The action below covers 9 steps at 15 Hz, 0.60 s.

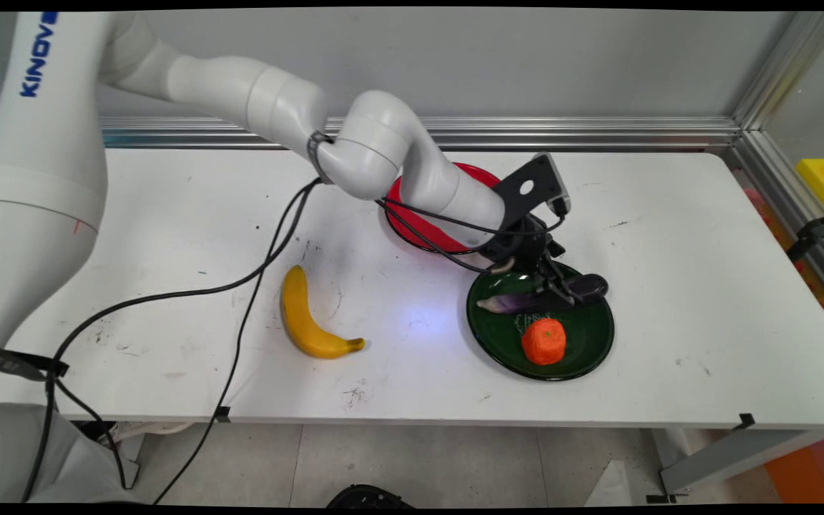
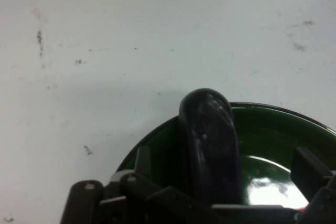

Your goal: Pick up the eggplant from the green plate

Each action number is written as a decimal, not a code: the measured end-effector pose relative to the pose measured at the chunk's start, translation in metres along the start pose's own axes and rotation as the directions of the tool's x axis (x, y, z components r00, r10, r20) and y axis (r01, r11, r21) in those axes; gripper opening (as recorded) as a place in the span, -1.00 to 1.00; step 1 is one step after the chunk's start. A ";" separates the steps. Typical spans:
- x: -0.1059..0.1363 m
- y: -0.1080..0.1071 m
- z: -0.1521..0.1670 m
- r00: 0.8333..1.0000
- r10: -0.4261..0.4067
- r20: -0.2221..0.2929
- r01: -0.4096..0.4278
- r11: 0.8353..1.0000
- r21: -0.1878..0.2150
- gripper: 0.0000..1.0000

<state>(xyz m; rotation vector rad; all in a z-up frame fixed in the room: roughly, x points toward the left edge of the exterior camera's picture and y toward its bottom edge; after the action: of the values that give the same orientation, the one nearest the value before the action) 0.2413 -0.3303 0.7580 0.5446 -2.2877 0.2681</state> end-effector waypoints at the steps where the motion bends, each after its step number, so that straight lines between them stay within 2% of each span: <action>1: 0.000 0.000 0.004 1.000 -0.008 0.000 0.008 1.000 0.004 1.00; 9: -0.001 -0.002 0.033 0.999 -0.045 0.003 0.045 0.999 0.022 1.00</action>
<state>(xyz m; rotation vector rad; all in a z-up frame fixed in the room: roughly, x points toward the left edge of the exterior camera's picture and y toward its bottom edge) 0.2226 -0.3430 0.7345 0.6078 -2.2754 0.2711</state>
